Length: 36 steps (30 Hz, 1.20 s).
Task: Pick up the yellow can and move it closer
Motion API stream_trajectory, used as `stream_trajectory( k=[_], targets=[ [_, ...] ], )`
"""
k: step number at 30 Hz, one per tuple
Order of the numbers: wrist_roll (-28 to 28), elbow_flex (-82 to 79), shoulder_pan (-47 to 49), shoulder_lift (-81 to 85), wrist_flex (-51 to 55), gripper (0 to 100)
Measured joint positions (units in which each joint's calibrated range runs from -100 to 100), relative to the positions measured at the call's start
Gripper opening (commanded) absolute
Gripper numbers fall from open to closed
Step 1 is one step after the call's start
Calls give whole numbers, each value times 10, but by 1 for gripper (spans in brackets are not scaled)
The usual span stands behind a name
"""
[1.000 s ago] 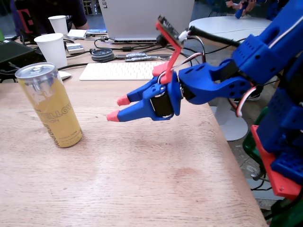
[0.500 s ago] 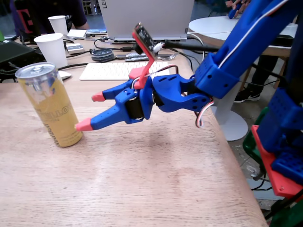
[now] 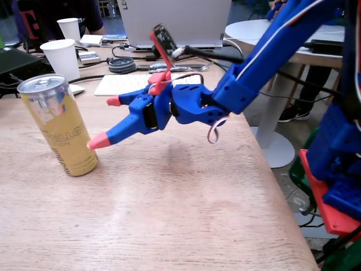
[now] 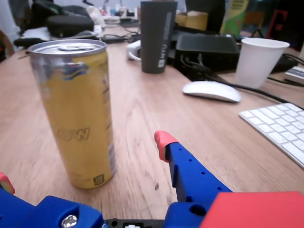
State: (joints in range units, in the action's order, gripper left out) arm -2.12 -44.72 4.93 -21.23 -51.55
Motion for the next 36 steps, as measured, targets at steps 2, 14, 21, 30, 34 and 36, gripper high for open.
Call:
stream_trajectory(
  k=[2,14,21,30,34,36],
  targets=[
    [0,32,-10,-10,0,62],
    [0,267,-12,-178,0,61],
    [0,402,-1,-257,3,61],
    [0,560,22,-308,126,61],
    [0,600,43,-326,126,61],
    [0,601,52,-326,126,61]
  ],
)
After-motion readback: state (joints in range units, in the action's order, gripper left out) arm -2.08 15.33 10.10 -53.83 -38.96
